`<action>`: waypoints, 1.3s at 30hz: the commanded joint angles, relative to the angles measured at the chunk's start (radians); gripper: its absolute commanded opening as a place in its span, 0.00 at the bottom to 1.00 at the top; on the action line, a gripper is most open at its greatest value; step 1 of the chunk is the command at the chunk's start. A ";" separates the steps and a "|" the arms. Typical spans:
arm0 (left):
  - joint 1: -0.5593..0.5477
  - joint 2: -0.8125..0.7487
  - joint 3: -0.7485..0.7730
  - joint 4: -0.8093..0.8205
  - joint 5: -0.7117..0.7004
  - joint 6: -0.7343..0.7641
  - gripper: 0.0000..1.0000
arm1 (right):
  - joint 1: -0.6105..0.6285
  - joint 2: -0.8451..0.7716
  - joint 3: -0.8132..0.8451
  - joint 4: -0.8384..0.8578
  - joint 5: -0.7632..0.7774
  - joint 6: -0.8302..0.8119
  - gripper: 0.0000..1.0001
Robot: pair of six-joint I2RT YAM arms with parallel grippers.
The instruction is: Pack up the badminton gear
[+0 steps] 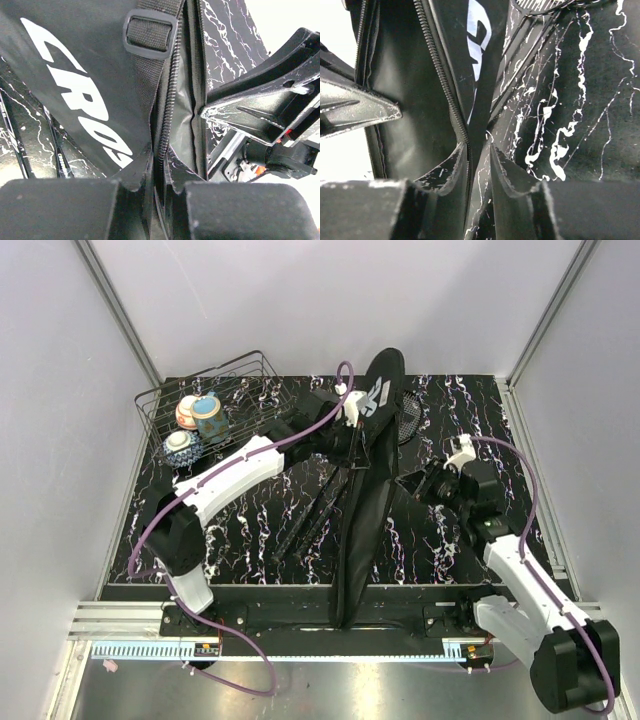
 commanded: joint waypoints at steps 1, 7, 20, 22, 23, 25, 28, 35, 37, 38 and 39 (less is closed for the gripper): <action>0.004 -0.002 0.014 0.071 0.059 -0.059 0.00 | 0.010 0.057 0.143 -0.224 0.084 -0.075 0.32; 0.002 0.020 0.011 0.078 0.081 -0.079 0.00 | 0.072 0.125 0.227 -0.230 0.132 -0.103 0.45; -0.010 0.032 -0.005 0.097 0.118 -0.082 0.00 | 0.165 0.292 0.349 -0.221 0.333 -0.048 0.67; -0.016 0.038 -0.006 0.095 0.116 -0.078 0.00 | 0.165 0.320 0.396 -0.236 0.368 -0.028 0.74; -0.018 0.043 -0.005 0.097 0.113 -0.078 0.00 | 0.166 0.341 0.410 -0.250 0.368 -0.028 0.76; -0.024 0.047 -0.008 0.094 0.115 -0.076 0.00 | 0.166 0.356 0.448 -0.268 0.423 -0.037 0.80; -0.032 0.063 -0.003 0.088 0.116 -0.074 0.00 | 0.172 0.343 0.479 -0.273 0.414 -0.069 0.85; -0.033 0.073 0.002 0.077 0.116 -0.073 0.00 | 0.177 0.249 0.413 -0.290 0.428 -0.063 0.88; -0.039 0.070 0.000 0.075 0.124 -0.073 0.00 | 0.177 0.258 0.398 -0.291 0.462 -0.057 0.86; -0.042 0.067 -0.003 0.075 0.122 -0.071 0.00 | 0.179 0.266 0.399 -0.288 0.460 -0.057 0.85; -0.052 0.066 -0.003 0.074 0.122 -0.065 0.00 | 0.176 0.277 0.404 -0.282 0.451 -0.057 0.82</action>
